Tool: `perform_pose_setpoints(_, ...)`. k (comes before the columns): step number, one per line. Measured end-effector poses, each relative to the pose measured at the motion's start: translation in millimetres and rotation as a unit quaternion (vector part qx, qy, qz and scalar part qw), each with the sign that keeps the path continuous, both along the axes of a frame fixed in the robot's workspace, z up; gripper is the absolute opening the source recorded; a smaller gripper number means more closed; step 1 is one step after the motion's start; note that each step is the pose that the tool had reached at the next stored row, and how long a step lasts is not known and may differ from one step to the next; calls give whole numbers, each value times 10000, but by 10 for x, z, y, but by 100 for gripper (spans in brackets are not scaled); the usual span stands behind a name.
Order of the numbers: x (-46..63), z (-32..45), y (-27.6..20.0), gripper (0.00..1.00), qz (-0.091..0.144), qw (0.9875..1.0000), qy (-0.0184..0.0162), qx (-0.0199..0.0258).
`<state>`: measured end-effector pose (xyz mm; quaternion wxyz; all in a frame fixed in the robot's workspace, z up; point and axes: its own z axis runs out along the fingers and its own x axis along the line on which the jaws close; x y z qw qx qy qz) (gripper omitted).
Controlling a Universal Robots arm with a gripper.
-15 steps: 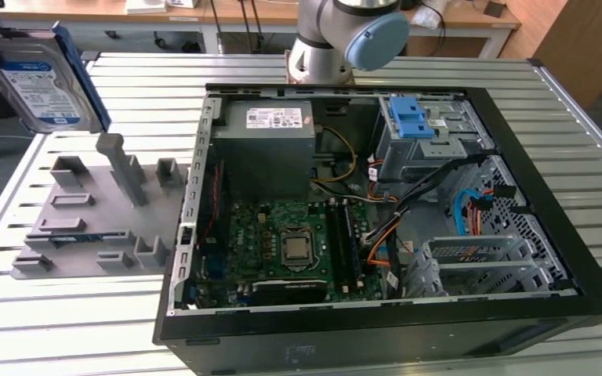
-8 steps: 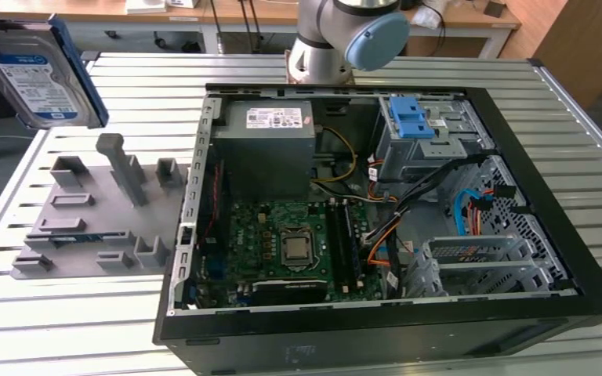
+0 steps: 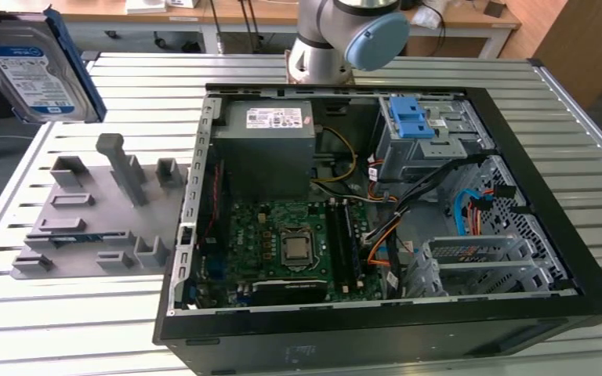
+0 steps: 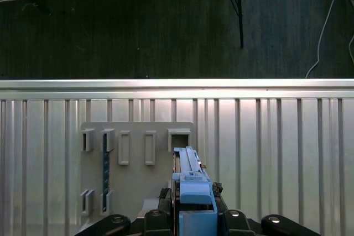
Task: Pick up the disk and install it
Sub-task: 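Pick up the disk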
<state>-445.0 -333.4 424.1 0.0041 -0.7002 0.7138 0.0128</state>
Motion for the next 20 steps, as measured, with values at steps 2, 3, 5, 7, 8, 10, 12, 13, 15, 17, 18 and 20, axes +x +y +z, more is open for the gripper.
perform_pose_setpoints(2,-1,28,0,37,0,10000,-4,0)
perform_pose_setpoints(3,-1,40,1,37,0,10000,-6,0)
perform_pose_setpoints(5,-2,66,1,37,0,10000,-9,0)
perform_pose_setpoints(7,-2,92,1,37,0,10000,-14,0)
perform_pose_setpoints(8,-3,105,2,37,0,10000,-16,0)
perform_pose_setpoints(10,-3,132,2,37,0,10000,-20,0)
perform_pose_setpoints(12,-4,158,2,37,0,10000,-25,0)
perform_pose_setpoints(13,-4,171,3,37,0,10000,-26,0)
perform_pose_setpoints(15,-5,197,3,37,0,10000,-30,0)
perform_pose_setpoints(17,-5,223,4,37,0,10000,-34,0)
perform_pose_setpoints(18,-5,236,4,37,0,10000,-36,0)
perform_pose_setpoints(20,-6,262,4,37,0,10000,-39,0)
